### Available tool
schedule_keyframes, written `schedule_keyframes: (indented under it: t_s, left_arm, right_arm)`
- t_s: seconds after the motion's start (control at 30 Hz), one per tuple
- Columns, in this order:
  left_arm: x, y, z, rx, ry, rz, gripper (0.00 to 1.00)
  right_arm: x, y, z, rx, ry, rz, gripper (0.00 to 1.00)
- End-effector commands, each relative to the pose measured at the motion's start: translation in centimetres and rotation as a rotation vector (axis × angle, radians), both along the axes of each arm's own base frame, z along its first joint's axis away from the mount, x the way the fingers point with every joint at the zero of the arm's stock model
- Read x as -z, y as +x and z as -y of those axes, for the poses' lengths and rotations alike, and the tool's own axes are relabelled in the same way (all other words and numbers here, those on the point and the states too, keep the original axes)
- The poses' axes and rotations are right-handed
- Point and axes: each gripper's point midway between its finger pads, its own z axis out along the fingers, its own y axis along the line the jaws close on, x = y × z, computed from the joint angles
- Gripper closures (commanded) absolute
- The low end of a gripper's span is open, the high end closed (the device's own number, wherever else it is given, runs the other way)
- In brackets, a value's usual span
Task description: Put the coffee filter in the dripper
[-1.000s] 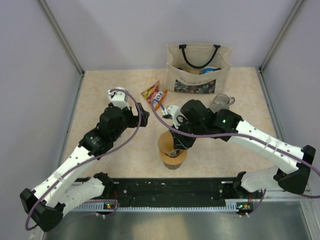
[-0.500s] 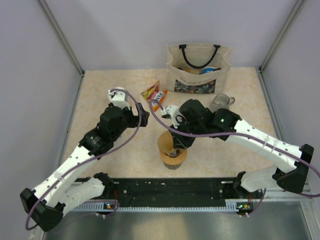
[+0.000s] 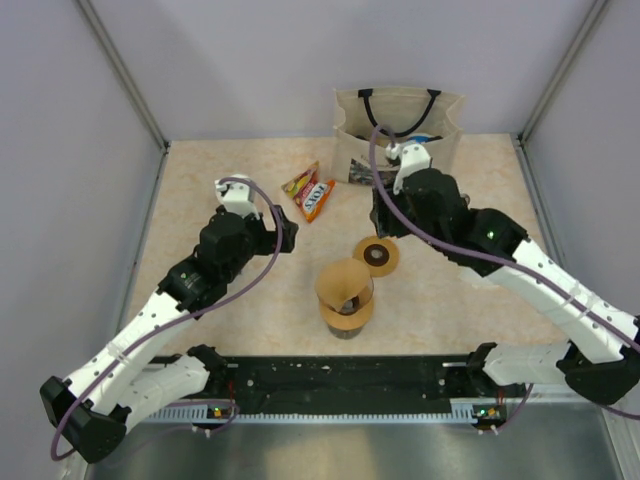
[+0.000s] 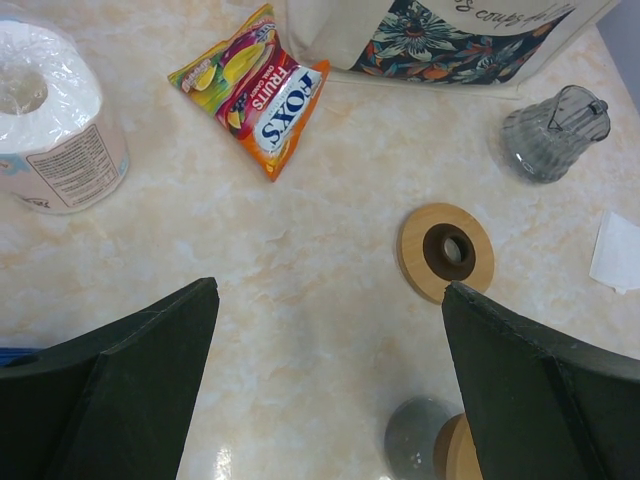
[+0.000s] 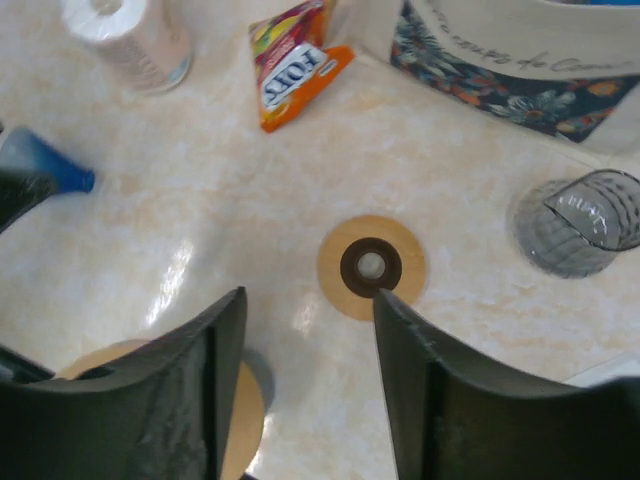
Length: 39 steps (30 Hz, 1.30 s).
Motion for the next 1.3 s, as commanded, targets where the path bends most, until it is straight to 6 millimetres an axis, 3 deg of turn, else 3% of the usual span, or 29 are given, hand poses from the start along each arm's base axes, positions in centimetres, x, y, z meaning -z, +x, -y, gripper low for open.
schedule_keyframes:
  t_s: [0.0,0.13,0.4,0.63,0.87,1.03,1.13,1.27]
  left_arm:
    - [-1.5,0.4,-0.8,-0.061,-0.038,0.040,0.01]
    - [-0.5,0.9,-1.7,-0.124,-0.024,-0.004,0.01]
    - [1.1,1.9,-2.6,-0.184,-0.032,-0.066,0.01]
    - [3.2,2.8,-3.6,-0.222,-0.051,-0.148,0.01]
    - [4.8,3.0,-3.4,-0.200,-0.028,-0.197,0.01]
    - [5.4,3.2,-3.2,-0.186,-0.011,-0.221,0.01]
    - [5.7,3.3,-2.8,-0.172,-0.010,-0.233,0.01]
    - [6.0,3.5,-2.6,-0.166,-0.006,-0.245,0.01]
  right_arm:
    - [-0.9,4.7,3.4,0.217,0.133,0.039,0.41]
    - [1.1,6.8,6.8,0.342,0.171,0.038,0.25]
    - [7.6,7.9,10.2,0.444,0.207,-0.099,0.01]
    - [14.4,7.9,7.8,0.363,0.185,-0.257,0.01]
    - [19.4,9.3,4.5,0.259,0.184,-0.380,0.18]
    - [23.0,10.2,3.3,0.242,0.154,-0.455,0.35]
    - [24.5,10.4,2.9,0.223,0.135,-0.487,0.47]
    - [25.5,10.4,2.7,0.226,0.115,-0.496,0.51]
